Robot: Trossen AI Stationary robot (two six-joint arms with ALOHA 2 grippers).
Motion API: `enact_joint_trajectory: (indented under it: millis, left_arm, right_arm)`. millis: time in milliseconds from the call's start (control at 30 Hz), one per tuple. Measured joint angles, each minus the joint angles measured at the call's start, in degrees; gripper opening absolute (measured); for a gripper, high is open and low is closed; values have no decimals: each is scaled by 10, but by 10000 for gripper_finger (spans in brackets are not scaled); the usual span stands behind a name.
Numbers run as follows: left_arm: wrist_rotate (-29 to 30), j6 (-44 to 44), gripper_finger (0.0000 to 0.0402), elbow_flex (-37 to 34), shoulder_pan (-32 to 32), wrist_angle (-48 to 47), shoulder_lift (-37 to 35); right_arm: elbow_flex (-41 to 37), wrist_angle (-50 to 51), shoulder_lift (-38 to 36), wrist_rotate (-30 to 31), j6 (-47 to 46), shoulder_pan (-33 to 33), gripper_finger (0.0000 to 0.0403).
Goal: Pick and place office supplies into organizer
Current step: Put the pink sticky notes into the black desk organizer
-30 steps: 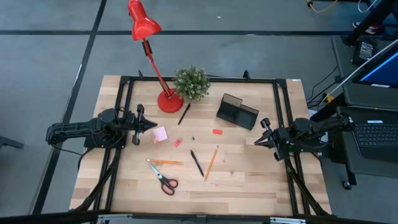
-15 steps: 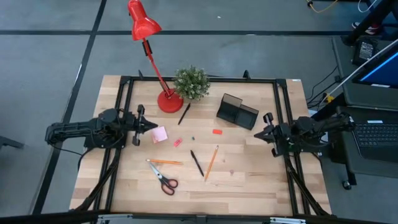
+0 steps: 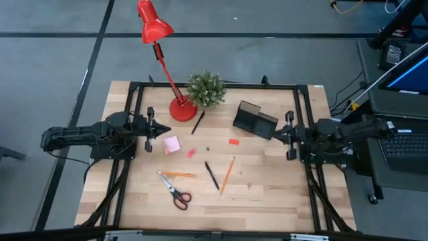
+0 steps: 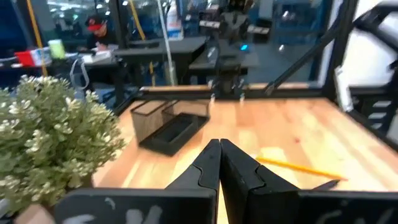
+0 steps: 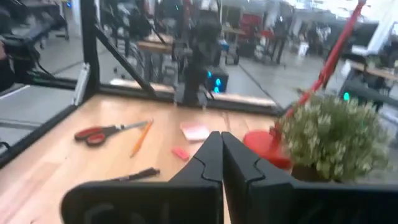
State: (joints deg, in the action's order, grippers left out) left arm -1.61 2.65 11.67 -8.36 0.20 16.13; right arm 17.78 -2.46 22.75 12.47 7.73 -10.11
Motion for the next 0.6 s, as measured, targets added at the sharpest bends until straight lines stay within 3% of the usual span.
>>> enact_joint_trajectory:
  millis: [267,600]
  left_arm:
    - [0,50,2,29,4,-38,73]
    - [5,35,2,131,44,-232,163]
  right_arm:
    - [-4,-44,115,-34,-31,2,2]
    - [-13,-188,218,-36,-12,2,2]
